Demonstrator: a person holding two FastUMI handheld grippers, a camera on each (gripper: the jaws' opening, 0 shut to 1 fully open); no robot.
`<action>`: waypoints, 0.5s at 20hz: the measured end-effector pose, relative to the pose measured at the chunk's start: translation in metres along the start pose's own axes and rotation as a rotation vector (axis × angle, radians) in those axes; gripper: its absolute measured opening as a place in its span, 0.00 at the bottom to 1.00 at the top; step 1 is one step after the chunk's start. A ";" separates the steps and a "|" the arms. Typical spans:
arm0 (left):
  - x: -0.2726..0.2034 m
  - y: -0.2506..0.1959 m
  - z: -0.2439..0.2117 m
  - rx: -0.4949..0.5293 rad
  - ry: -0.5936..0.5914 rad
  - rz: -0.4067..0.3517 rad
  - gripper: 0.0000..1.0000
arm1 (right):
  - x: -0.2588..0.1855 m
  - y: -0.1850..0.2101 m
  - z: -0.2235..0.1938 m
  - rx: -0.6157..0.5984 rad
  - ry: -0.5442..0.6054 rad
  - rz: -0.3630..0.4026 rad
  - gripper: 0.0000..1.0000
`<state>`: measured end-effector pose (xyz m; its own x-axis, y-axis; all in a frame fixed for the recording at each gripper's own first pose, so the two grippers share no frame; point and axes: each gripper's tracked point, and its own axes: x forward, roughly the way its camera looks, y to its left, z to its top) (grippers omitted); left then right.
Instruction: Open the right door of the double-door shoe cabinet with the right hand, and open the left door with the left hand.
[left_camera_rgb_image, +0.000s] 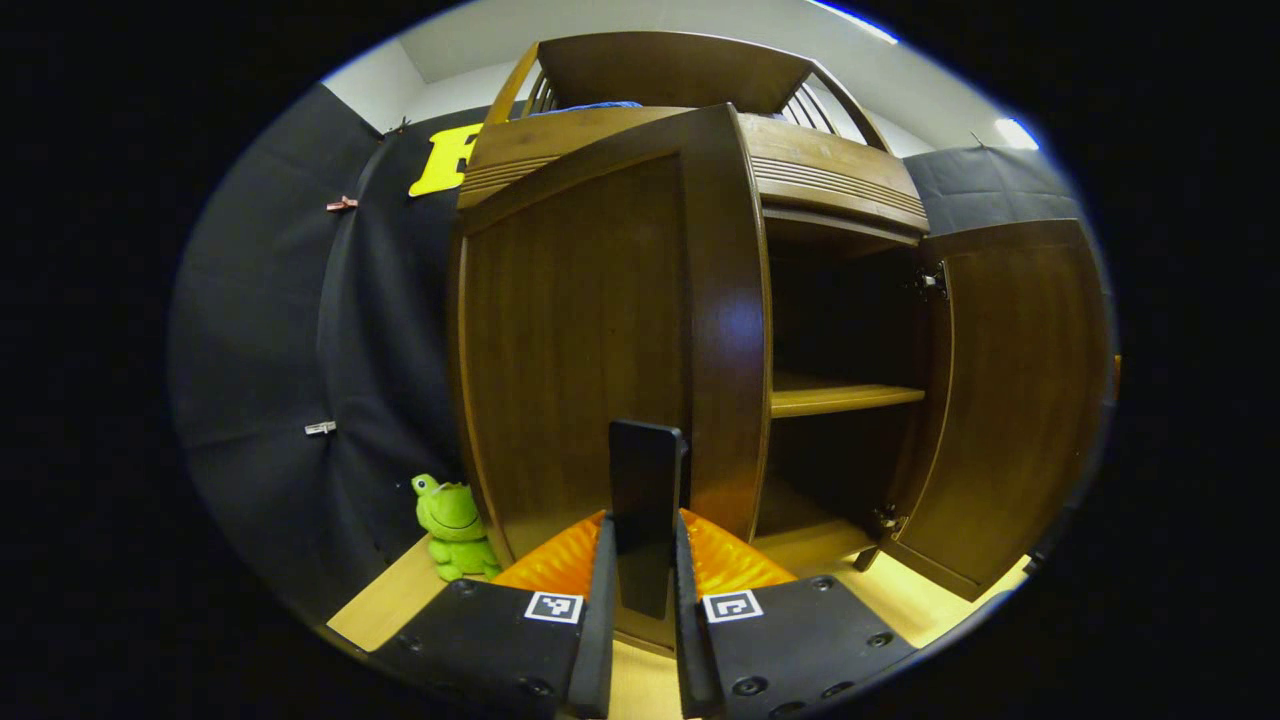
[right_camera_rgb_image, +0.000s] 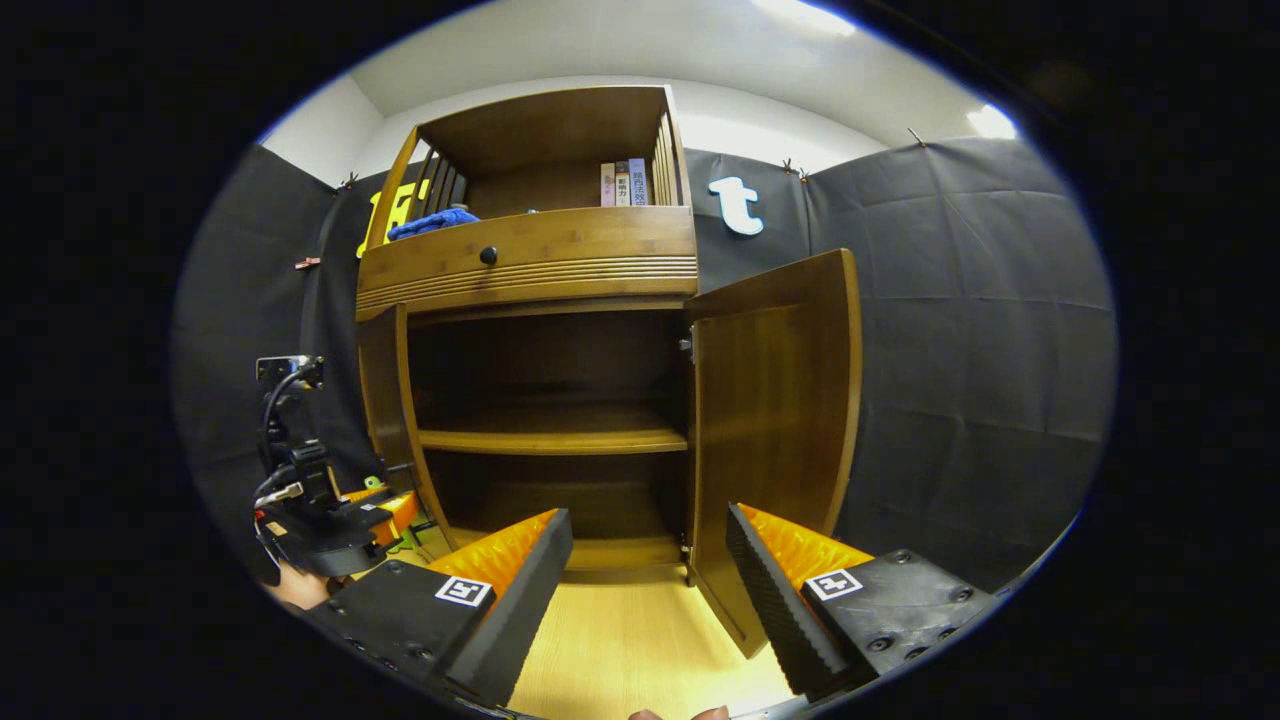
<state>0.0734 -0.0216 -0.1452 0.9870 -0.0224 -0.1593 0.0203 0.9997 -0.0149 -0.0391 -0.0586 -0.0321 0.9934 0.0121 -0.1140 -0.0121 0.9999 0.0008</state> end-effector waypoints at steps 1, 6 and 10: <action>-0.007 0.006 -0.001 0.002 0.000 0.000 0.27 | -0.001 0.004 -0.001 0.000 0.002 0.003 0.98; -0.031 0.034 -0.006 -0.012 0.006 0.005 0.27 | -0.009 0.032 -0.007 0.011 0.010 0.026 0.96; -0.048 0.060 -0.010 -0.024 0.009 0.006 0.24 | -0.010 0.053 -0.010 0.015 0.014 0.043 0.98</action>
<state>0.0259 0.0389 -0.1480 0.9856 -0.0162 -0.1681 0.0100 0.9992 -0.0374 -0.0508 -0.0059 -0.0408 0.9904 0.0551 -0.1270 -0.0529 0.9984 0.0207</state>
